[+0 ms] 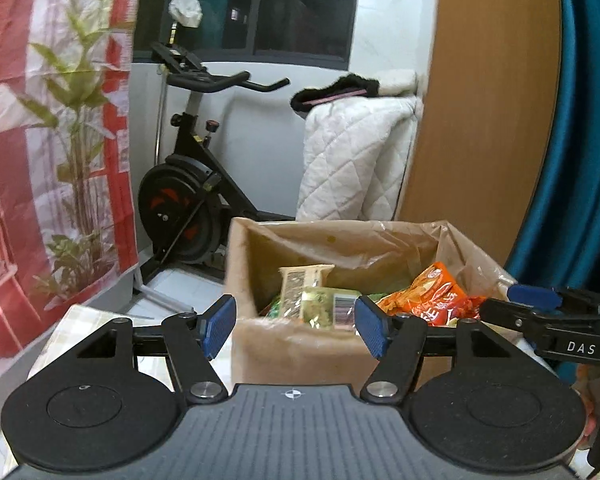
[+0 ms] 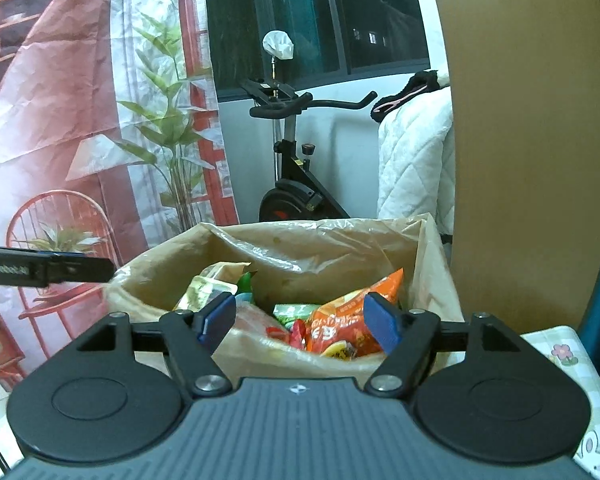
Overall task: Organize snacks
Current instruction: 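Carry gold pouch and red packet over the lined box and open both grippers, then grasp the small red jerky packet with left gripper while right grasps green pastry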
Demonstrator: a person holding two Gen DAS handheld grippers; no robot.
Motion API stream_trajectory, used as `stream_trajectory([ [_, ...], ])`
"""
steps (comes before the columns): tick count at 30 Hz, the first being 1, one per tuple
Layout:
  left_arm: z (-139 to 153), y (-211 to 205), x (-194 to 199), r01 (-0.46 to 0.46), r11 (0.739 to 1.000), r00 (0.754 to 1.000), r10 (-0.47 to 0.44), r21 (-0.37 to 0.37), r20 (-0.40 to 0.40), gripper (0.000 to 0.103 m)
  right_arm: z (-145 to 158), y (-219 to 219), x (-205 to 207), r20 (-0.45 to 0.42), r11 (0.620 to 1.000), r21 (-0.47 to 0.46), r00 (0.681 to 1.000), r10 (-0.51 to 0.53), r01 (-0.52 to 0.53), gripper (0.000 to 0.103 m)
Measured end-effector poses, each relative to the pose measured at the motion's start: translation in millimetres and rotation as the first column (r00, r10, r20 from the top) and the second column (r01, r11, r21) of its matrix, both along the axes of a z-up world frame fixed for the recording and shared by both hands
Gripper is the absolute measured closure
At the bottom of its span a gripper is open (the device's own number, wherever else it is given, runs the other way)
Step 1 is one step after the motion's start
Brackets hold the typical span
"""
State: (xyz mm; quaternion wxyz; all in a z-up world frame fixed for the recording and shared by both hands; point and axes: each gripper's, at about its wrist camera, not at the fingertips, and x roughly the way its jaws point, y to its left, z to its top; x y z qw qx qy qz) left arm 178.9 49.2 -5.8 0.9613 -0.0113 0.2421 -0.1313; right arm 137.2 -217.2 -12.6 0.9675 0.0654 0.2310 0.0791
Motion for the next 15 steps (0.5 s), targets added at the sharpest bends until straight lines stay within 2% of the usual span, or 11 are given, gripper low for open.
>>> stream_trajectory([
  [3, -2, 18, -22, -0.017, 1.0, 1.0, 0.017, -0.016, 0.006, 0.035, 2, -1, -16, -0.008, 1.0, 0.011, 1.0, 0.012, -0.012, 0.03],
  [9, -22, 35, -41, -0.033, 0.999, 0.999, 0.033, 0.009, 0.001, 0.035, -12, 0, -40, -0.04, 0.999, 0.005, 0.999, 0.035, -0.035, 0.029],
  [15, -59, 31, -40, -0.026, 1.0, 0.996, 0.027, 0.005, -0.089, 0.036, -42, 2, -58, -0.083, 1.0, -0.006, 0.996, 0.028, -0.029, 0.031],
])
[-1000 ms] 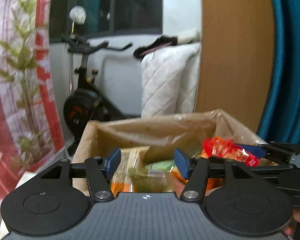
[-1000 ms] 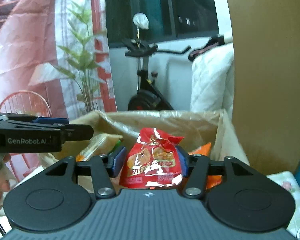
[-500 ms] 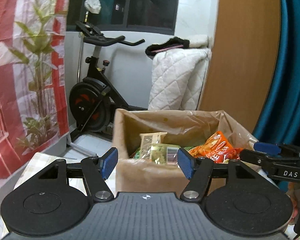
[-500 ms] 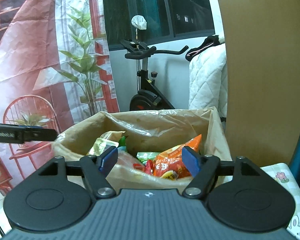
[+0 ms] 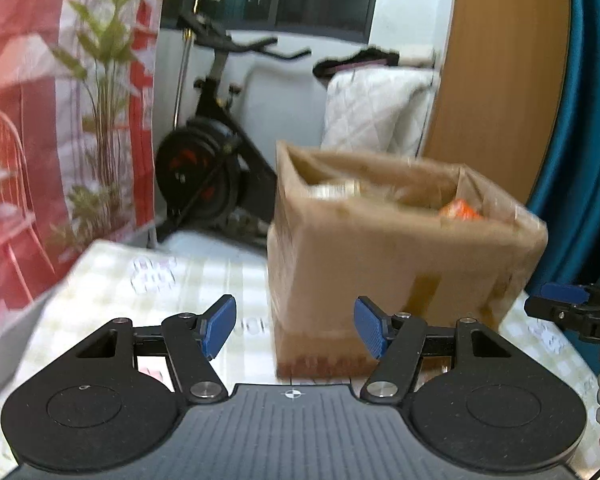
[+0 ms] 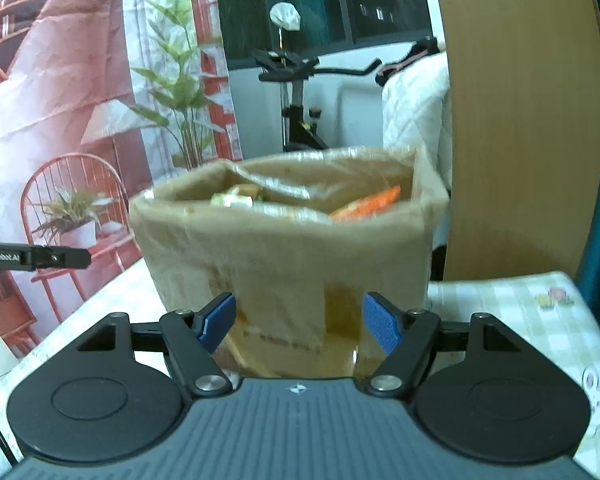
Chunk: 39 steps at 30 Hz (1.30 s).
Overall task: Organize snacks
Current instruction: 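Grasp the small red jerky packet with left gripper while right grasps green pastry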
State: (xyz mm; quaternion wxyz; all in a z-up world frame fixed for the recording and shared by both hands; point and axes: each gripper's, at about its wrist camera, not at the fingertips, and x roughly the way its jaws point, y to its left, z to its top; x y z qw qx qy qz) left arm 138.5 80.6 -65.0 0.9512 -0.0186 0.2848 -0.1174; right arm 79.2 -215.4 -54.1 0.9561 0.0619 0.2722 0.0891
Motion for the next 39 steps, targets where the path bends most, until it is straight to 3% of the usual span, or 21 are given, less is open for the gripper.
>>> stream_trajectory([
  [6, -34, -5, 2, 0.019, 1.0, 0.997, -0.02, -0.02, -0.077, 0.036, -38, -2, -11, -0.064, 1.0, -0.01, 0.998, 0.012, -0.012, 0.045],
  [20, -88, -28, 23, 0.044, 0.999, 0.978, -0.045, -0.011, -0.204, 0.036, -121, -7, 2, -0.239, 0.999, -0.044, 0.971, 0.015, -0.027, 0.049],
  [26, -108, -38, 24, 0.05, 0.999, 0.964, -0.05, -0.004, -0.262, 0.035, -131, 2, -2, -0.251, 0.997, -0.058, 0.968, 0.032, -0.048, 0.05],
  [30, -121, -46, 28, 0.022, 1.0, 0.955, -0.017, 0.012, -0.297, 0.035, -134, 4, -2, -0.263, 0.995, -0.076, 0.964, 0.035, -0.057, 0.06],
  [33, -130, -49, 29, 0.011, 1.0, 0.949, -0.005, 0.017, -0.315, 0.035, -133, 6, -4, -0.257, 0.995, -0.084, 0.966, 0.025, -0.048, 0.062],
  [39, -135, -64, 23, 0.007, 0.995, 0.961, 0.021, 0.099, -0.276, 0.032, -134, 11, -6, -0.252, 0.996, -0.092, 0.968, -0.006, -0.018, 0.062],
])
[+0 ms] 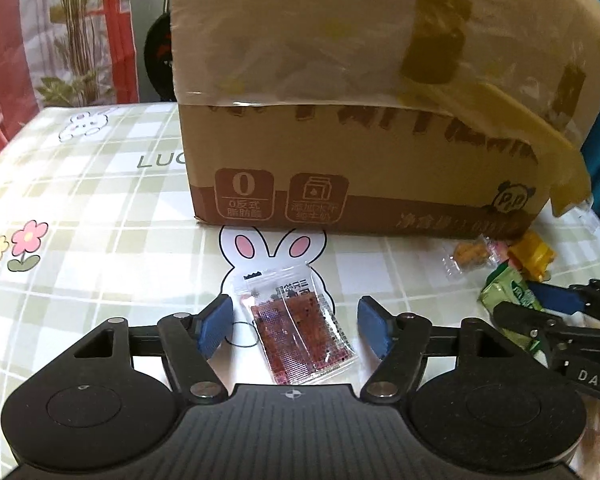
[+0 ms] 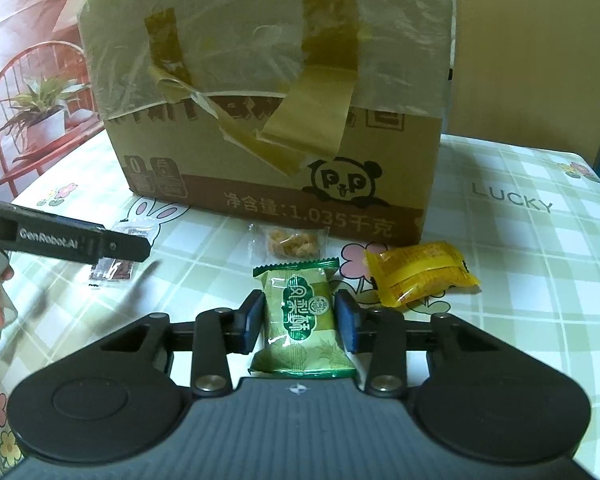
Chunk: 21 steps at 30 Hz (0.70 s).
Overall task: Organize snacks
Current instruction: 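Grasp the small red jerky packet with left gripper while right grasps green pastry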
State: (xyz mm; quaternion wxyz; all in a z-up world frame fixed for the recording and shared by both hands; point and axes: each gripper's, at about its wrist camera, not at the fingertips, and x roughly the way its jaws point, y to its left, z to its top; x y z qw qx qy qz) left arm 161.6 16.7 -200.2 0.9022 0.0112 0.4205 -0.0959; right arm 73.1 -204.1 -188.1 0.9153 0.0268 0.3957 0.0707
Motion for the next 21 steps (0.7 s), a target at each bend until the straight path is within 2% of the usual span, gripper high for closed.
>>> stream_trajectory([
  [4, -4, -10, -11, -0.045, 0.996, 0.999, 0.042, 0.08, 0.031, 0.032, -1, 4, -3, 0.009, 1.0, -0.001, 1.0, -0.025, 0.025, 0.062],
  [6, -3, -10, -14, -0.062, 0.995, 0.998, 0.06, 0.072, 0.038, 0.033, -2, 5, -6, 0.019, 1.0, -0.003, 0.999, -0.029, 0.029, 0.062],
  [7, -3, -10, -15, -0.069, 0.995, 0.997, 0.066, 0.072, 0.041, 0.037, -3, 6, -7, 0.026, 1.0, -0.008, 0.999, -0.028, 0.028, 0.062],
  [8, -2, -9, -16, -0.075, 0.994, 0.996, 0.072, 0.073, 0.044, 0.049, -3, 6, -9, 0.035, 1.0, -0.014, 0.999, -0.026, 0.026, 0.062],
  [11, 0, -4, -18, -0.079, 0.995, 0.996, 0.077, 0.056, 0.043, 0.058, -5, 5, -14, 0.055, 1.0, -0.008, 0.998, -0.027, 0.027, 0.062],
  [16, 6, 6, -32, -0.067, 0.997, 0.996, 0.065, 0.032, 0.057, 0.064, -6, 3, -16, 0.063, 1.0, 0.001, 0.998, -0.028, 0.028, 0.062],
  [21, 13, 15, -53, -0.072, 0.997, 0.994, 0.071, 0.01, 0.086, 0.064, -6, 4, -19, 0.067, 1.0, -0.001, 0.997, -0.03, 0.031, 0.062],
])
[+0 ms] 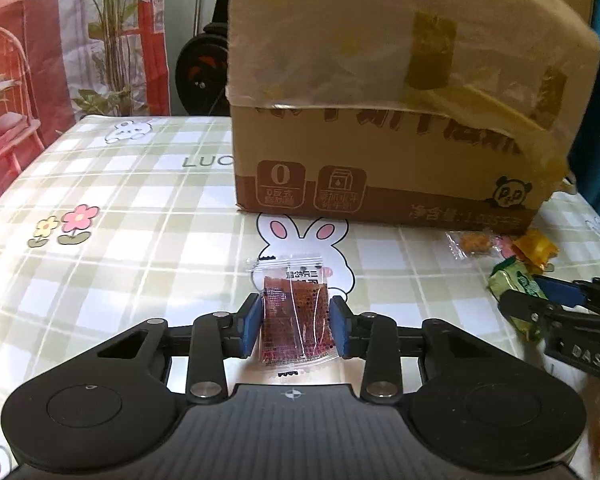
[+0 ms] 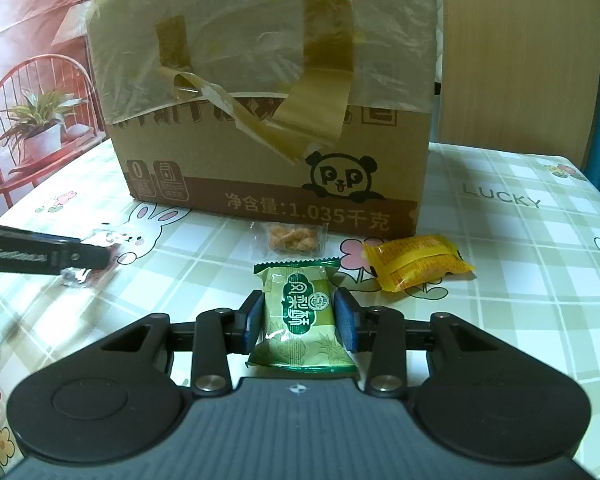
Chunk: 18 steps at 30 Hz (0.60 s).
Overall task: Organize snacks
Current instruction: 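Grasp the small red jerky packet with left gripper while right grasps green pastry, then carry jerky packet and green pastry over the lined box and open both grippers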
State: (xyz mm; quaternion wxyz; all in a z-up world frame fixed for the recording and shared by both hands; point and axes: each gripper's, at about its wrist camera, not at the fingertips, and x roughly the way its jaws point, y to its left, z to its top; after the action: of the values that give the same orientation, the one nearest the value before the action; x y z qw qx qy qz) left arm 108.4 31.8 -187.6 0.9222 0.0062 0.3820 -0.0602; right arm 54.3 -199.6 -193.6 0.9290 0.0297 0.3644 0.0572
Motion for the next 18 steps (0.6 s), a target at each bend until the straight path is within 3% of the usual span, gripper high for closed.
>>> stream_trajectory([
  [12, 32, 11, -20, -0.006, 0.999, 0.996, 0.01, -0.038, 0.089, 0.064, 17, -9, -23, 0.011, 0.997, 0.059, 0.999, -0.048, 0.048, 0.065],
  [18, 54, 16, -25, 0.007, 0.998, 0.988, 0.002, -0.055, 0.153, 0.064, 42, -18, -41, 0.084, 0.992, 0.087, 0.992, -0.095, 0.088, 0.065],
])
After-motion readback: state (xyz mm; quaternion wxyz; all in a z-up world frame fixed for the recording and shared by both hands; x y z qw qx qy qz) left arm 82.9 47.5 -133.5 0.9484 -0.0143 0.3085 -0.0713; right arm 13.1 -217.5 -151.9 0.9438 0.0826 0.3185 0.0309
